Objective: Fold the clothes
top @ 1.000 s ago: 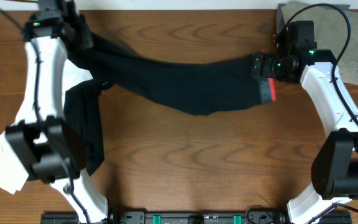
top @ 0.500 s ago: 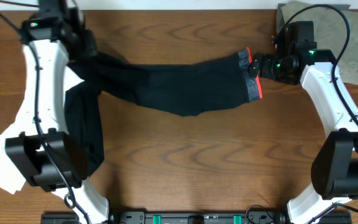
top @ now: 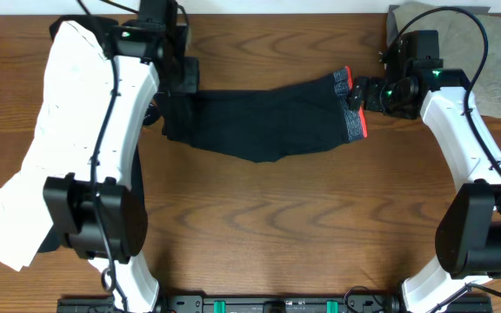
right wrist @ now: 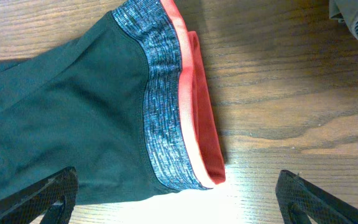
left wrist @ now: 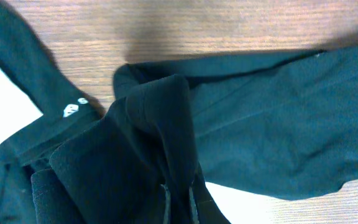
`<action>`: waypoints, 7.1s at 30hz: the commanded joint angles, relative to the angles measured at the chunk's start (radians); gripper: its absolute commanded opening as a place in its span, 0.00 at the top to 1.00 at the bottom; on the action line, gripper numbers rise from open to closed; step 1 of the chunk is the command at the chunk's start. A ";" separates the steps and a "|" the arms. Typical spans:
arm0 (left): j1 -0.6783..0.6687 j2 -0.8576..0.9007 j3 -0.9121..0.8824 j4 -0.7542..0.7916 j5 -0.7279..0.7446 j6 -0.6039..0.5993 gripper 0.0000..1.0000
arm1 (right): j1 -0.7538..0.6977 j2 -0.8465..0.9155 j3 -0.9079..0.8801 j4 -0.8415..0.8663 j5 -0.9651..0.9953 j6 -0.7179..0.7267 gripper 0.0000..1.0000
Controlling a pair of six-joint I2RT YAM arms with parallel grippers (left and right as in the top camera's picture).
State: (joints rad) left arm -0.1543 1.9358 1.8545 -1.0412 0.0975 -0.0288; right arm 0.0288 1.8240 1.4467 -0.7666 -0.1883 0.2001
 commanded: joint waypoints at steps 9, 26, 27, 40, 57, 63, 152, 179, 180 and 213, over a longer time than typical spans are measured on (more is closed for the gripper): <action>-0.129 0.159 -0.008 0.113 -0.003 -0.053 0.94 | 0.008 -0.012 0.022 0.000 -0.011 -0.023 0.01; -0.257 0.215 -0.008 0.214 -0.004 0.029 0.94 | -0.006 -0.012 0.022 -0.003 -0.011 -0.032 0.01; -0.257 0.220 -0.008 0.213 -0.004 0.032 0.94 | -0.006 -0.012 0.022 -0.003 -0.011 -0.034 0.01; -0.274 0.236 -0.010 0.213 0.049 0.130 0.34 | -0.010 -0.012 0.022 0.007 -0.011 -0.034 0.01; -0.090 0.236 -0.014 0.161 0.040 0.012 0.35 | -0.009 -0.011 0.022 0.014 -0.007 -0.045 0.01; -0.082 0.236 -0.015 0.193 0.177 0.013 0.35 | -0.009 -0.011 0.022 0.014 -0.007 -0.045 0.01; 0.082 -0.140 -0.007 0.135 0.216 -0.163 0.02 | 0.025 0.358 0.022 0.249 -0.137 -0.138 0.19; 0.082 -0.140 -0.021 0.091 0.123 -0.163 0.02 | -0.134 0.409 0.195 0.037 -0.396 -0.171 0.99; 0.082 -0.140 -0.021 0.086 0.119 -0.163 0.02 | -0.146 0.409 0.224 0.000 -0.396 -0.197 0.99; 0.300 -0.140 -0.021 0.017 -0.021 -0.163 0.02 | 0.251 0.407 0.669 -0.401 -0.271 -0.264 0.99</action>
State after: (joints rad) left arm 0.1360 1.7901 1.8385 -1.0187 0.0929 -0.2054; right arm 0.2276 2.2280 2.0922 -1.1767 -0.4923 -0.1104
